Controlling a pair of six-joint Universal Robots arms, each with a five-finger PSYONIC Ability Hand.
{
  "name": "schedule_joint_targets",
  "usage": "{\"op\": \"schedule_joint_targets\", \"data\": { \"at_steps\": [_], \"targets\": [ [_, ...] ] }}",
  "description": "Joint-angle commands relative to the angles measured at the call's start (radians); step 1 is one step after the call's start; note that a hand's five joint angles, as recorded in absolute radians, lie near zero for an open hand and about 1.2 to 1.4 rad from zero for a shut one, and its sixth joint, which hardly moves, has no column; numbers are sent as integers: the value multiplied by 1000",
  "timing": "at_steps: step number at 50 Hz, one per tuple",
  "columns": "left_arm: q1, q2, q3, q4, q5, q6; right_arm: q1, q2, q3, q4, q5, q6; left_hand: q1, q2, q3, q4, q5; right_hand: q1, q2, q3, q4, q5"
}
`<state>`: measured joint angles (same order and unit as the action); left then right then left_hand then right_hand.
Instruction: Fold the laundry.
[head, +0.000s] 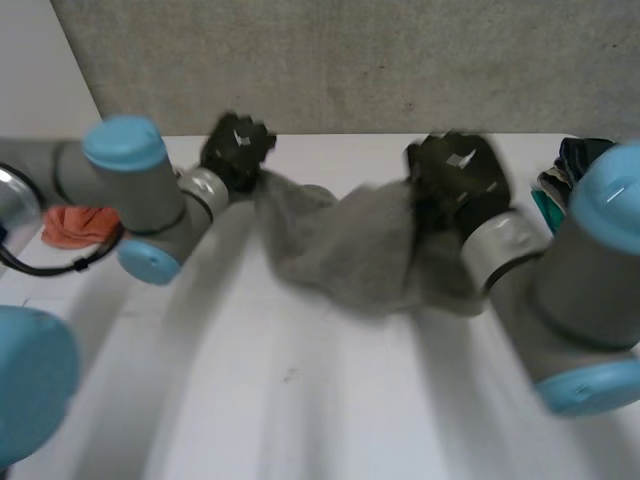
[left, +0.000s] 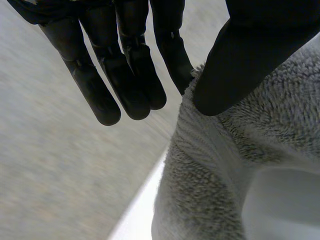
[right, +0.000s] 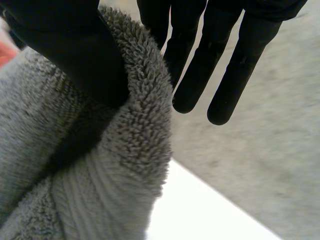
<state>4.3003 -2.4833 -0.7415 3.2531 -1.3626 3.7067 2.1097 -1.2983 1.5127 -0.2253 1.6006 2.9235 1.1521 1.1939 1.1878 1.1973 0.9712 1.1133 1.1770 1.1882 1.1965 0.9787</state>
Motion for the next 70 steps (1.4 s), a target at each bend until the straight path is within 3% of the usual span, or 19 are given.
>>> {"op": "schedule_joint_targets", "data": {
  "at_steps": [1, 5, 11, 18, 23, 26, 27, 28, 29, 30, 32, 39, 43, 47, 52, 62, 68, 70],
  "targets": [
    [-10, 432, -327, -50, -18, -76, -148, -53, -163, 184, -68, 11, 244, 202, 209, 199, 251, 283, 219, 208, 200, 243],
    [-11, 618, -508, -52, -12, -111, -218, -21, -271, 245, -83, 14, 244, 202, 209, 199, 251, 283, 219, 208, 200, 243],
    [-19, 696, -713, -46, -10, -117, -255, 225, -403, 248, -108, -3, 244, 202, 209, 199, 251, 283, 219, 208, 200, 243],
    [-36, 445, -701, -30, -23, -116, -244, 436, -443, 239, -110, -56, 244, 202, 209, 199, 251, 283, 219, 208, 200, 243],
    [-45, 216, -465, -32, -107, -117, -243, 522, -488, 178, -99, -116, 244, 202, 209, 199, 251, 283, 219, 208, 200, 243],
    [-45, 132, -324, -27, -144, -129, -243, 566, -519, 101, -73, -145, 244, 202, 209, 199, 251, -430, -493, -505, -513, -470],
    [-45, 124, -302, -27, -144, -131, -243, 574, -525, 62, -50, -158, 102, 60, 66, 57, 109, -939, -1003, -1014, -1022, -979],
    [-45, 118, -283, -27, -144, -136, -243, 573, -523, 44, -38, -162, -193, -235, -228, -238, -186, -939, -1003, -1014, -1022, -979],
    [-47, 118, -270, -27, -142, -140, -243, 570, -523, 28, -31, -167, -646, -688, -682, -691, -640, -939, -1003, -1014, -1022, -979],
    [-47, 119, -268, -26, -142, -143, -243, 561, -523, 17, -27, -171, -825, -867, -861, -870, -819, -939, -1003, -1014, -1022, -979],
    [-51, 130, -269, -27, -147, -146, -243, 510, -505, 6, -13, -190, -930, -971, -965, -975, -923, -939, -1003, -1014, -1022, -979],
    [-76, 354, -470, -56, -148, -145, -254, 254, -288, 33, -25, -231, -895, -936, -930, -940, -888, -939, -1003, -1014, -1022, -979],
    [-68, 493, -686, -58, -142, -136, -255, 162, -151, 110, -62, -283, -780, -822, -816, -826, -774, -939, -1003, -1014, -1022, -979],
    [-51, 530, -808, -47, -138, -133, -258, 99, -26, 213, -111, -339, -701, -743, -737, -746, -695, -939, -1003, -1014, -1022, -979],
    [-8, 509, -877, 16, -136, -129, -257, 74, 89, 270, -140, -388, -674, -716, -710, -719, -668, -720, -784, -795, -803, -760],
    [44, 347, -817, 236, -101, -9, -258, 71, 185, 225, -140, -392, -713, -754, -748, -758, -706, -723, -787, -798, -806, -763],
    [81, 262, -765, 234, -47, 59, -260, 56, 221, 231, -131, -394, -677, -719, -713, -723, -671, -720, -784, -795, -803, -760],
    [85, 244, -754, 218, -30, 70, -260, 36, 227, 238, -130, -397, -505, -547, -540, -550, -498, -717, -781, -792, -800, -757]
  ]
}}
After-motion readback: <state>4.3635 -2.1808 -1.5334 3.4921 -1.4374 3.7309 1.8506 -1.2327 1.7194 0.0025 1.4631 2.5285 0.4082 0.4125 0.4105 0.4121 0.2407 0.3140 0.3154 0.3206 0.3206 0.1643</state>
